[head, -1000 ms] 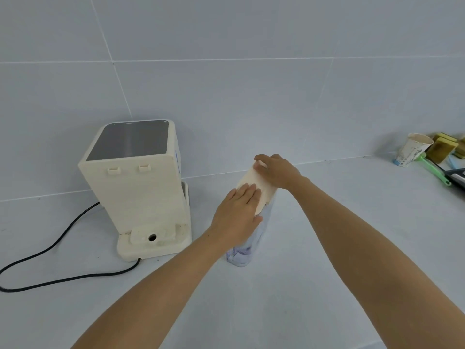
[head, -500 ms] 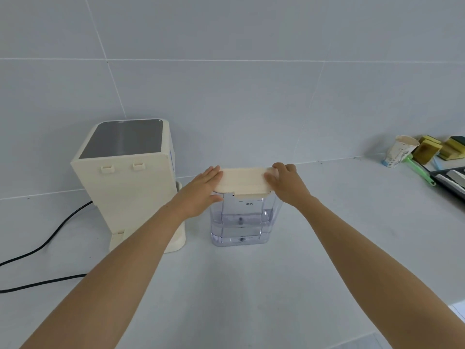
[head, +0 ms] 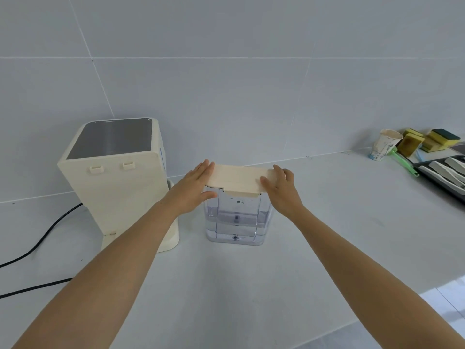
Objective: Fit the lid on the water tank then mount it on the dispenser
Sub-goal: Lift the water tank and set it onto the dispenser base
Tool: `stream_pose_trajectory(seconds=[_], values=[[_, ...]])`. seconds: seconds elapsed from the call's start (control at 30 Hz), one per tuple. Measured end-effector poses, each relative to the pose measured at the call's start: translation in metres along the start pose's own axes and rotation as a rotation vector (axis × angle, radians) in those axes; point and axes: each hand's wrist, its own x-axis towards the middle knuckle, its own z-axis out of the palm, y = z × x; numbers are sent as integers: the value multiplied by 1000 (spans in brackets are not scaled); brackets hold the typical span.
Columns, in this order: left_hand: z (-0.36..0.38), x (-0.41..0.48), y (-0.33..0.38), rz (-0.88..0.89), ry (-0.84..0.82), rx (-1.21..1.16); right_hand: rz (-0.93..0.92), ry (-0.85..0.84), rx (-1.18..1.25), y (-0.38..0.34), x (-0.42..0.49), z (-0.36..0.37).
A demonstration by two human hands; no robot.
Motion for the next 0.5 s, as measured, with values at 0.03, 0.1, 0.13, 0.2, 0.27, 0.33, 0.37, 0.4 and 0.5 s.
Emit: stream_pose_trajectory(seconds=[0.03,0.1,0.13,0.2,0.27,0.33,0.37,0.4,0.5], values=[[2,-1,0,-14,16,-48,0,-3,49,1,-2,0],[8,-2,0,-58,45,-185,0,-25,134,5,-5,0],[11,-2,0,-84,53,-257,1,-42,176,9,-6,0],[15,-1,2,-129,65,-377,4,-74,278,15,-8,0],[20,2,3,-169,79,-489,25,-103,357,22,-9,-1],[26,4,3,-196,78,-579,47,-142,377,31,-10,0],[29,5,2,-204,71,-610,55,-164,369,35,-9,1],[32,6,0,-208,63,-630,65,-180,355,39,-9,2],[39,9,-7,-210,47,-645,57,-182,308,47,-8,8]])
